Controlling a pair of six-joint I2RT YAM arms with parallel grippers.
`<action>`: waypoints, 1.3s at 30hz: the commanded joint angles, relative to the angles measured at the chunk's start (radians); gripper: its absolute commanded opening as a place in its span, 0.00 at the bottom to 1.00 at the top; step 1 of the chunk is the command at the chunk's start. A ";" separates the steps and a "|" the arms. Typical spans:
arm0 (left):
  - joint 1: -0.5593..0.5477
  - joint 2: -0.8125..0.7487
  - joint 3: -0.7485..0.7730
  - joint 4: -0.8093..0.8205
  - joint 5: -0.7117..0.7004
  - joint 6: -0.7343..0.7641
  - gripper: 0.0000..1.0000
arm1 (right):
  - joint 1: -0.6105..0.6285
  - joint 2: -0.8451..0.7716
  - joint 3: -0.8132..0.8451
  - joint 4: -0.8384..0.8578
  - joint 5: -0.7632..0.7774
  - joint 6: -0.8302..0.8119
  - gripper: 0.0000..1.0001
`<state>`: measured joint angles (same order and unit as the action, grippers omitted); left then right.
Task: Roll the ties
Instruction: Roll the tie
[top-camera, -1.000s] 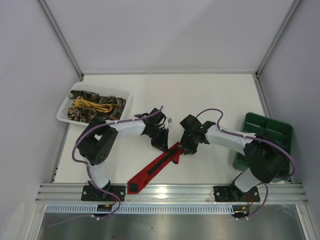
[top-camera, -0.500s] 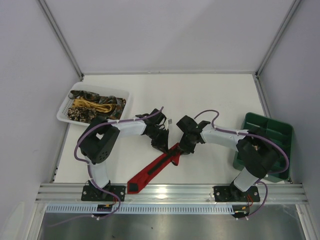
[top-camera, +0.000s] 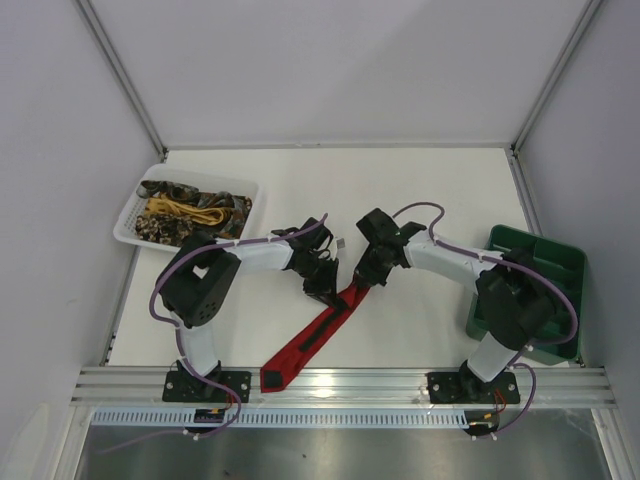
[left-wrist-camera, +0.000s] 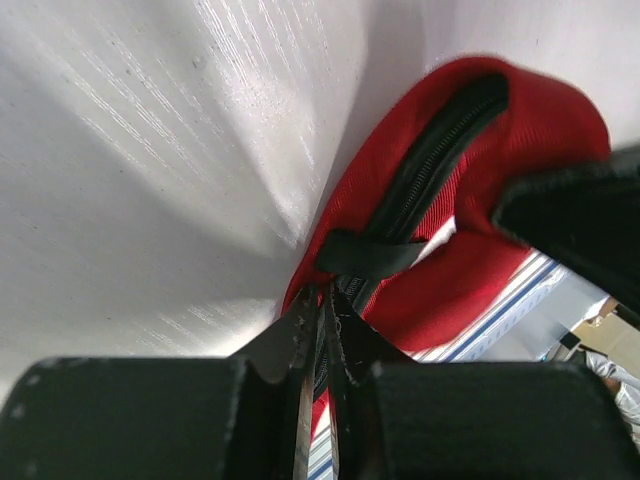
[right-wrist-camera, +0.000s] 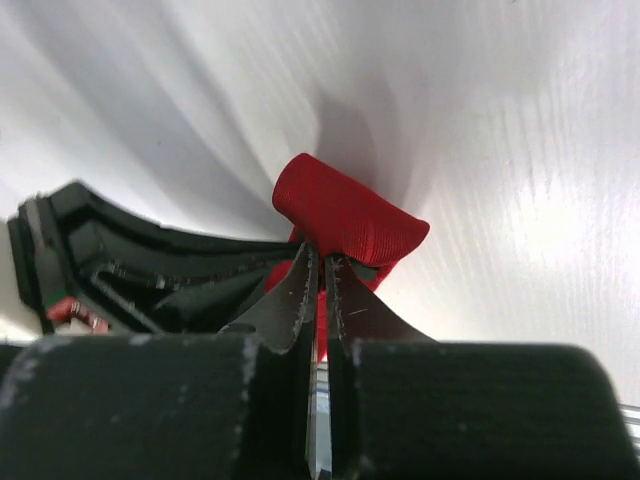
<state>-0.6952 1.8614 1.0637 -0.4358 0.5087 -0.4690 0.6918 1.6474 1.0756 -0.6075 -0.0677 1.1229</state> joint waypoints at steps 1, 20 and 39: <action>-0.007 0.016 0.010 -0.007 -0.016 0.024 0.11 | -0.012 0.046 0.041 -0.047 0.026 -0.009 0.00; -0.006 -0.105 0.078 -0.043 0.020 -0.008 0.29 | -0.015 0.129 0.012 0.009 0.040 -0.017 0.00; -0.010 -0.016 0.036 0.118 0.079 -0.123 0.17 | -0.049 0.094 -0.002 0.035 -0.037 -0.057 0.03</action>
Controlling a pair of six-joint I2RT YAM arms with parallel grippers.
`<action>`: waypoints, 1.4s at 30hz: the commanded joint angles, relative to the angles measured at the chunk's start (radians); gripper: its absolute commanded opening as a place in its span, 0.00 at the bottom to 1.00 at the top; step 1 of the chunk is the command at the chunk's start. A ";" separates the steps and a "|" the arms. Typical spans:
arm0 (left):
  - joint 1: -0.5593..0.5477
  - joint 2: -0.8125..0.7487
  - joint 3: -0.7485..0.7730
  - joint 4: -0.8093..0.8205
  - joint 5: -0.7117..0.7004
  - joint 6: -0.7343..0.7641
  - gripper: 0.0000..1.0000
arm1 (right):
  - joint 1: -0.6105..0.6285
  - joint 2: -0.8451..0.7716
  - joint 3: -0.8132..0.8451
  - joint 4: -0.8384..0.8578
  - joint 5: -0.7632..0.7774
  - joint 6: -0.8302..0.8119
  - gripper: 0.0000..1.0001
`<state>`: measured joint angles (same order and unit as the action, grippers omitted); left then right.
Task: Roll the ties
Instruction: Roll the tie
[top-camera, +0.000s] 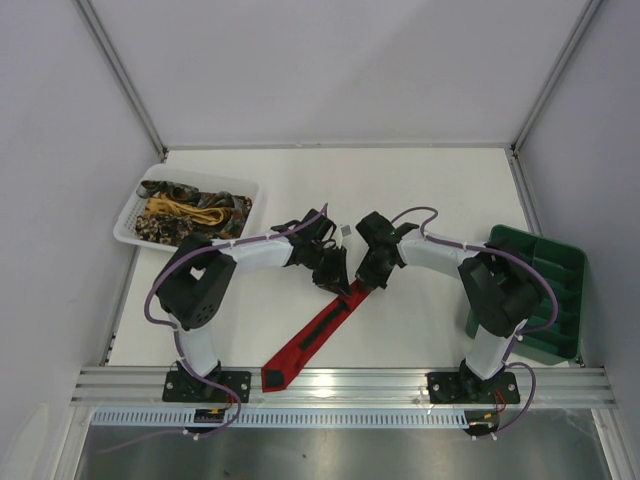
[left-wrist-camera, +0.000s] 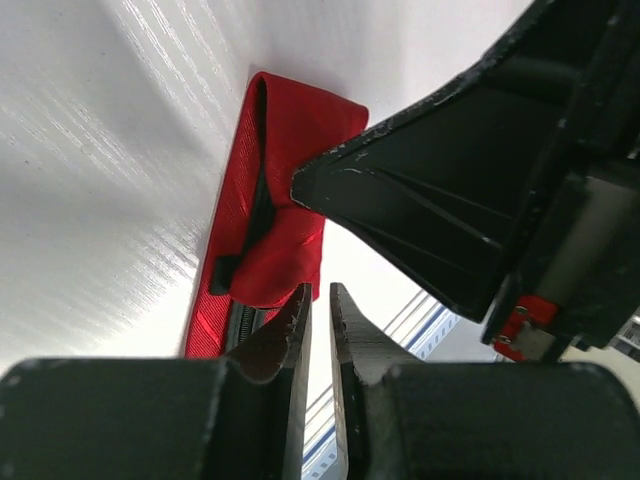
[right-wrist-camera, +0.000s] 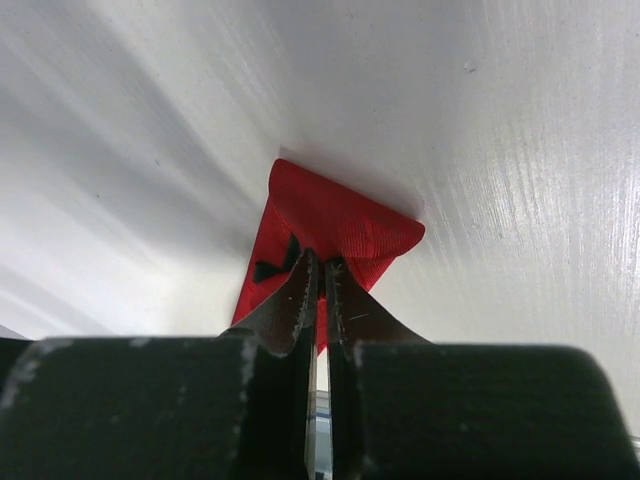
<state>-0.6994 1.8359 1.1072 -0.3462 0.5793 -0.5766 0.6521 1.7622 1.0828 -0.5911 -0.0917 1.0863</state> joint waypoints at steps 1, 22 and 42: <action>-0.006 0.014 -0.010 0.035 0.008 -0.017 0.17 | -0.012 -0.026 -0.011 0.022 -0.016 -0.023 0.04; -0.003 0.089 -0.021 0.035 -0.061 0.003 0.13 | -0.124 -0.206 -0.052 0.089 -0.299 -0.469 0.61; 0.006 0.141 0.008 0.015 -0.067 0.012 0.13 | -0.361 -0.041 -0.383 0.793 -0.711 -0.643 0.72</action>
<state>-0.6968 1.9202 1.1187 -0.2977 0.6258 -0.5877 0.3080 1.7020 0.7551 0.0330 -0.7601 0.4500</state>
